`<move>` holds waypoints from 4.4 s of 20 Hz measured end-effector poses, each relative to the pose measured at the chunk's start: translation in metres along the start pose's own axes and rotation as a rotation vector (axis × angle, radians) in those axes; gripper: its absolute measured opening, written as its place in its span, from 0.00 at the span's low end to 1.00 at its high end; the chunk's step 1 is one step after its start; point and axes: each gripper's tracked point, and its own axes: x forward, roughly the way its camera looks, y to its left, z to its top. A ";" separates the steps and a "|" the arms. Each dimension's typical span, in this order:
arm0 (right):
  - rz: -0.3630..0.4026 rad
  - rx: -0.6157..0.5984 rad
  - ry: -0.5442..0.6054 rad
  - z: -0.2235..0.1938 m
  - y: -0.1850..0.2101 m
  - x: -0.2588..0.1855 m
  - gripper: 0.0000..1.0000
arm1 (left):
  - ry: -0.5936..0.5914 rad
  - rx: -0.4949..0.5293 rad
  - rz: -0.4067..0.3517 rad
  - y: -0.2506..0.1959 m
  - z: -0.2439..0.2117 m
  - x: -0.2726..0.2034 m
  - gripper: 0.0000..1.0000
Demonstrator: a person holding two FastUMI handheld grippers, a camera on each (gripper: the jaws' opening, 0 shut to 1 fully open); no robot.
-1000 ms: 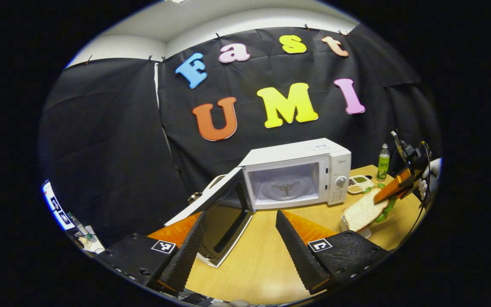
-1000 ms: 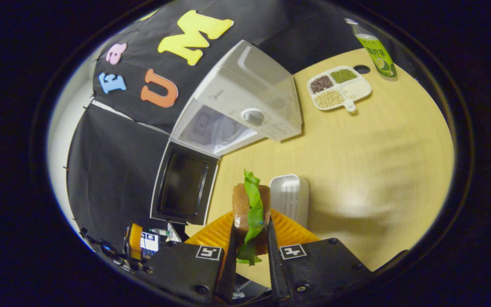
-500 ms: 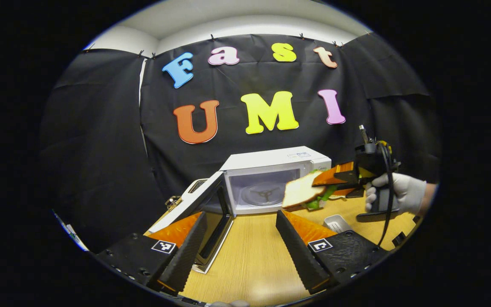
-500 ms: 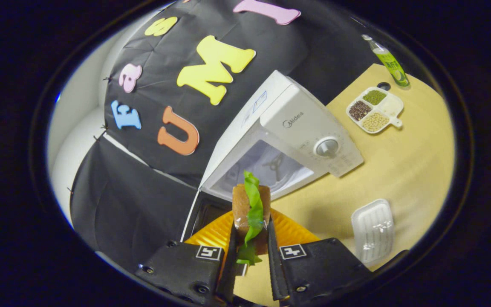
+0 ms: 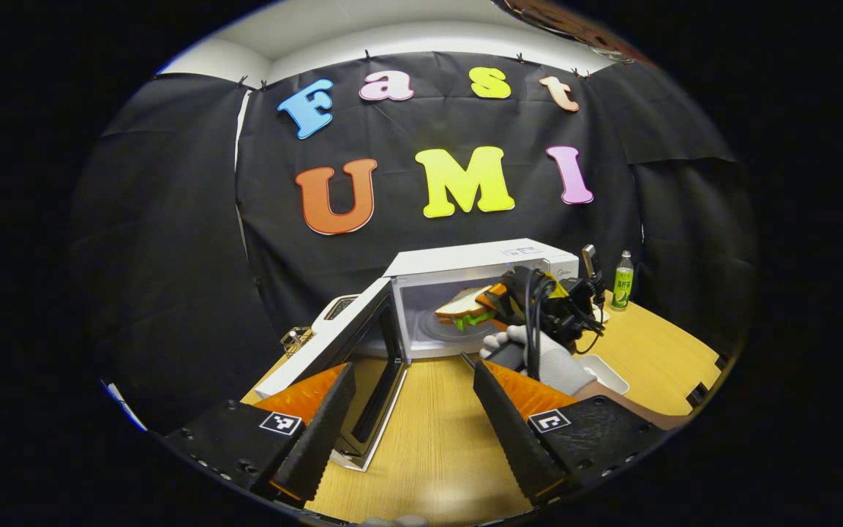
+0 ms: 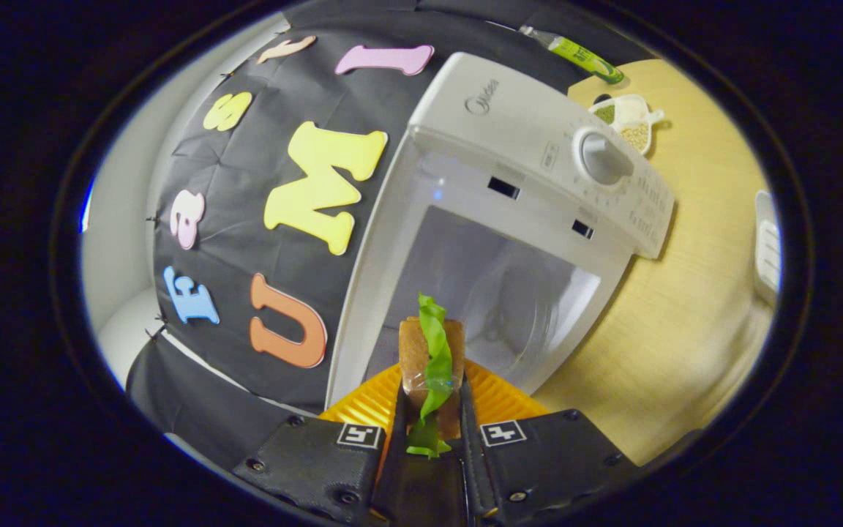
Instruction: Open the microwave oven with the left hand, put the food in, and close the microwave oven.
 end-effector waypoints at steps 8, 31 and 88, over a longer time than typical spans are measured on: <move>-0.063 -0.081 -0.080 -0.012 -0.023 0.069 0.37 | 0.010 -0.021 -0.031 0.007 -0.005 0.011 0.96; -0.226 -0.908 0.013 -0.011 -0.046 0.066 1.00 | -0.021 -0.078 -0.049 0.006 -0.002 0.020 0.96; -0.289 -1.188 -0.098 0.260 0.062 -0.387 1.00 | 0.010 -0.078 0.101 0.150 -0.062 0.025 0.00</move>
